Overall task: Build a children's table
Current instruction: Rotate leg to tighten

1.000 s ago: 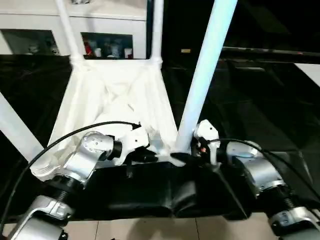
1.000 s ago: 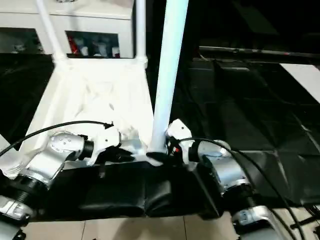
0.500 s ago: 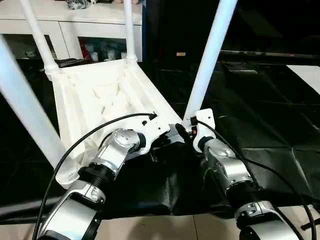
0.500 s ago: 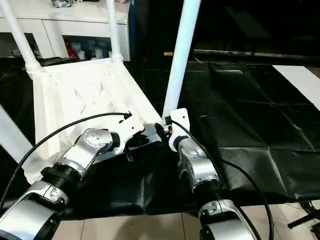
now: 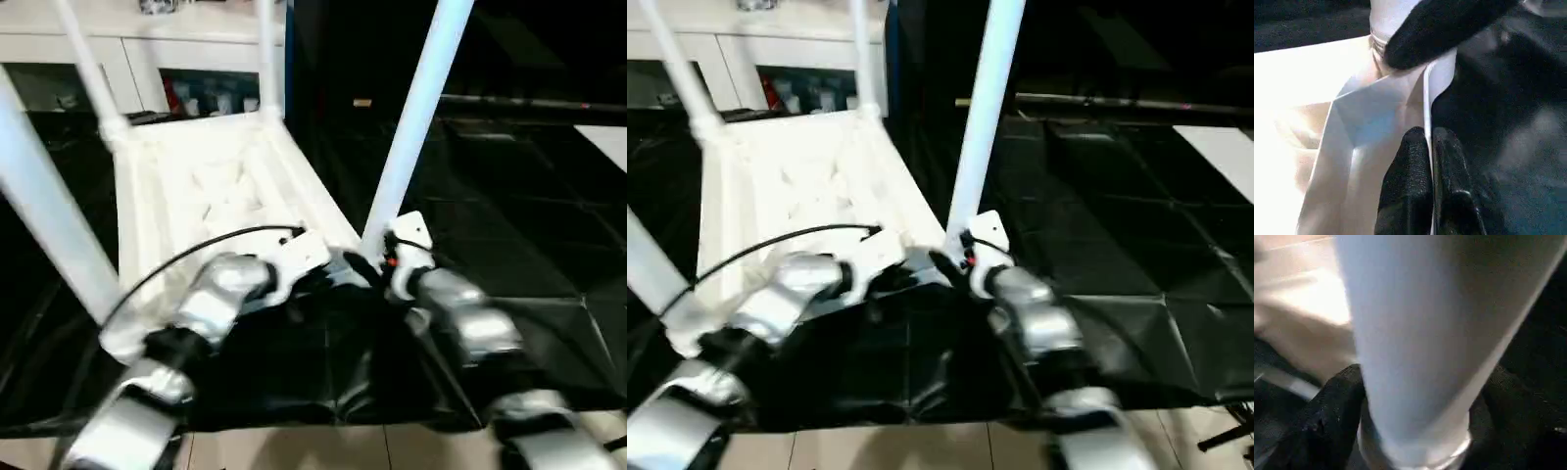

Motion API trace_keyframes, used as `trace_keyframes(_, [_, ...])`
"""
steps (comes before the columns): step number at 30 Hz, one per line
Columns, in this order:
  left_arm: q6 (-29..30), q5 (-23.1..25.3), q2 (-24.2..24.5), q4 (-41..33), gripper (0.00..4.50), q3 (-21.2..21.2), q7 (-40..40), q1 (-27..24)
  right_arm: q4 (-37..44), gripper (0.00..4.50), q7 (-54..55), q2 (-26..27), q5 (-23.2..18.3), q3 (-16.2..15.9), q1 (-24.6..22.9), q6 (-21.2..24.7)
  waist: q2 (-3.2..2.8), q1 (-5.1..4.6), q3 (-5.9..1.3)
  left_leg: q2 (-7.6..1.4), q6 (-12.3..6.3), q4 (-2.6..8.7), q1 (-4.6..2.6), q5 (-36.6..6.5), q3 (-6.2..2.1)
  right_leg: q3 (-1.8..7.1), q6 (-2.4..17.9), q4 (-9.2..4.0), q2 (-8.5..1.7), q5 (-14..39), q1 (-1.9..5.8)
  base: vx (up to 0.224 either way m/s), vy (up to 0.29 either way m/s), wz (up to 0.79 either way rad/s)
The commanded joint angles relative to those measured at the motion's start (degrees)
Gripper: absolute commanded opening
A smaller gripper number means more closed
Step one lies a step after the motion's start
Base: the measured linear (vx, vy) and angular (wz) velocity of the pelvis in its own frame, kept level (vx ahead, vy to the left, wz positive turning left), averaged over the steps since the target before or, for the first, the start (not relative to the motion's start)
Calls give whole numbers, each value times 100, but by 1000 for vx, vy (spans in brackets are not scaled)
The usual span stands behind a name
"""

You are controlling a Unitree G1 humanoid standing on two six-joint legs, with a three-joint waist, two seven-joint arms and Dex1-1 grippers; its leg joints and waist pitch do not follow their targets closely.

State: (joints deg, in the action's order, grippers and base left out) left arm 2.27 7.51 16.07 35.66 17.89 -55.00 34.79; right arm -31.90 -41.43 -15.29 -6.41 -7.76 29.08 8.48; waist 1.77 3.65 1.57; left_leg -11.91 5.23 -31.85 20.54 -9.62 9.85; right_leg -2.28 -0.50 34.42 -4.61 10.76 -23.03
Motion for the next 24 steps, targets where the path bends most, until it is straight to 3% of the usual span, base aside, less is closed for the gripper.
trace_keyframes(1, [-52,-187,80,-1,0,143,-470,-293,326,383,-679,-226,-49,-236,-97,24,32,13,-248,-96,-282,326,11,-1472,32,168,1101,-414,-253,1050,264,0,0,0])
trace_keyframes(6, [21,-385,372,-465,0,235,-1173,-476,440,383,-1370,-473,-52,-427,-101,14,26,-5,-240,-110,-211,343,-6,-1628,32,176,1121,-436,-252,1351,230,0,0,0])
trace_keyframes(11, [11,-428,456,-552,0,195,-1264,-519,487,383,-1620,-541,-71,-526,-91,12,21,17,-256,-111,-236,323,-13,-1351,42,172,1245,-382,-241,843,245,0,0,0])
trace_keyframes(15, [21,-436,489,-563,0,165,-1263,-526,508,383,-1705,-490,-151,-517,-95,-16,36,18,-257,-100,-259,314,0,-1292,46,169,1254,-377,-249,823,262,0,0,0])
trace_keyframes(24, [105,-440,520,-645,0,140,-1339,-556,458,303,-1821,-472,-61,-556,-124,-20,20,20,-273,-97,-296,292,-7,-1111,50,165,1327,-344,-243,558,275,0,0,0])
